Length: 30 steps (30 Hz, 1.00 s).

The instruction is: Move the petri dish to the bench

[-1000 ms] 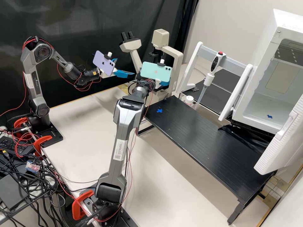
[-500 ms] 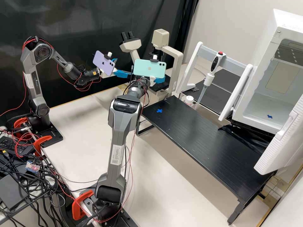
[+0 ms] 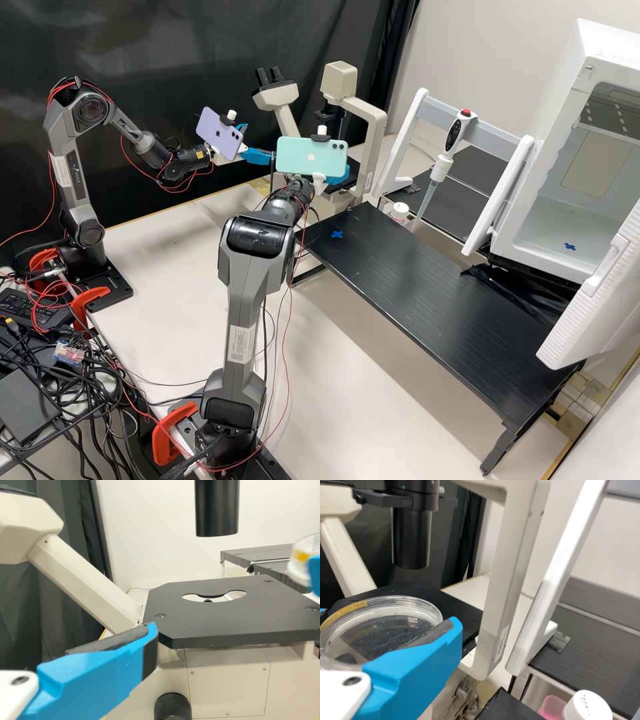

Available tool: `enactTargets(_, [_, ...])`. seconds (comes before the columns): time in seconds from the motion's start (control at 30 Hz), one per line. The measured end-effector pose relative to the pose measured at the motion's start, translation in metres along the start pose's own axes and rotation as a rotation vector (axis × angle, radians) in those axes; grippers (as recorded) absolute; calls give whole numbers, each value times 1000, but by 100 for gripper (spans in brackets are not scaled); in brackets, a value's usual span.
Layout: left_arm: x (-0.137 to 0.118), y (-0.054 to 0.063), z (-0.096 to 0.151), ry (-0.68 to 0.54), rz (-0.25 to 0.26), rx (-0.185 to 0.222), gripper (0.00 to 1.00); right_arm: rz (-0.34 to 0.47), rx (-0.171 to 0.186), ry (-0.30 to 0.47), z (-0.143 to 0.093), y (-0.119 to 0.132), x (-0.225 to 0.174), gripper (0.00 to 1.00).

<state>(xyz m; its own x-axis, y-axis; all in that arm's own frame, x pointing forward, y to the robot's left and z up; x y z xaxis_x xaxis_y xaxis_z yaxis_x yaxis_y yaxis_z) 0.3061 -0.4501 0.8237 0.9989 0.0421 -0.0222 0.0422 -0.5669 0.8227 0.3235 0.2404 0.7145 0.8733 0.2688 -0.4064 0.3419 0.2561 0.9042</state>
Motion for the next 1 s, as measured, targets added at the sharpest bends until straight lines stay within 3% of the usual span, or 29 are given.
enactTargets(0.03, [0, 0, 0, 0, 0, 0, 100, 2, -9, 4, 3, 0, -6, 0])
enactTargets(0.4, [0, 0, 0, 0, 0, 0, 100, 18, 62, -56, 57, -13, -60, 0])
enactTargets(0.57, [0, 0, 0, 0, 0, 0, 100, 22, 45, -63, 74, -20, -79, 0])
enactTargets(0.83, [0, 0, 0, 0, 0, 0, 100, 31, 73, -79, 90, -30, -96, 0])
enactTargets(1.0, [0, 0, 0, 0, 0, 0, 100, 45, 72, -69, 91, -32, -99, 0])
